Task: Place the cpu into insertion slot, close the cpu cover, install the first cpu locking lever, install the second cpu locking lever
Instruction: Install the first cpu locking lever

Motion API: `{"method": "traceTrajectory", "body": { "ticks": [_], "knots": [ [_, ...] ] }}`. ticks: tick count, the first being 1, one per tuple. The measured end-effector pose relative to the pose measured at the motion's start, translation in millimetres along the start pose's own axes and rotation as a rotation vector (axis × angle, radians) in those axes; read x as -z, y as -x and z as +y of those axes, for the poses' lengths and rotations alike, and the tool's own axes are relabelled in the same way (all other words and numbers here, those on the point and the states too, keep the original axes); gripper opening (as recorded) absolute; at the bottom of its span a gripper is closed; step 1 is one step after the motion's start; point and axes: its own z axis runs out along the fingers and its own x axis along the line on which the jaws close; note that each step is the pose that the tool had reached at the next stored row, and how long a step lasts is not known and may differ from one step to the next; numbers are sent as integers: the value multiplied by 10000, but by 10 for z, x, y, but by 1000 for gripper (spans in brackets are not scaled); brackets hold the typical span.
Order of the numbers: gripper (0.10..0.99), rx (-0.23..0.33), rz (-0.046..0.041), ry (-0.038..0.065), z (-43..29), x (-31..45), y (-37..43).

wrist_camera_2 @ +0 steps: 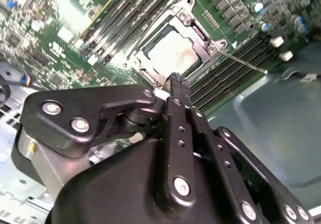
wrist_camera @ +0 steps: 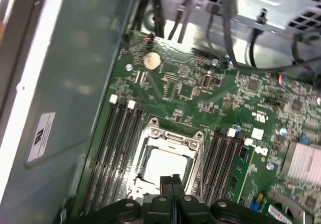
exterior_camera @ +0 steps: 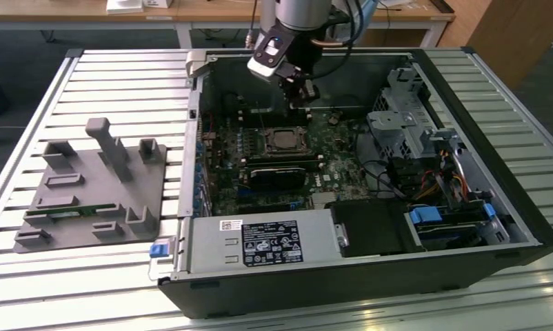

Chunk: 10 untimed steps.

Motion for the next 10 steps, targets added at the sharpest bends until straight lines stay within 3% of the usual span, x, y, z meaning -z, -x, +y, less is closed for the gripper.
{"method": "traceTrajectory", "body": {
  "ticks": [10],
  "knots": [
    [106,1820,8,18,0,-2,0]
  ]
}}
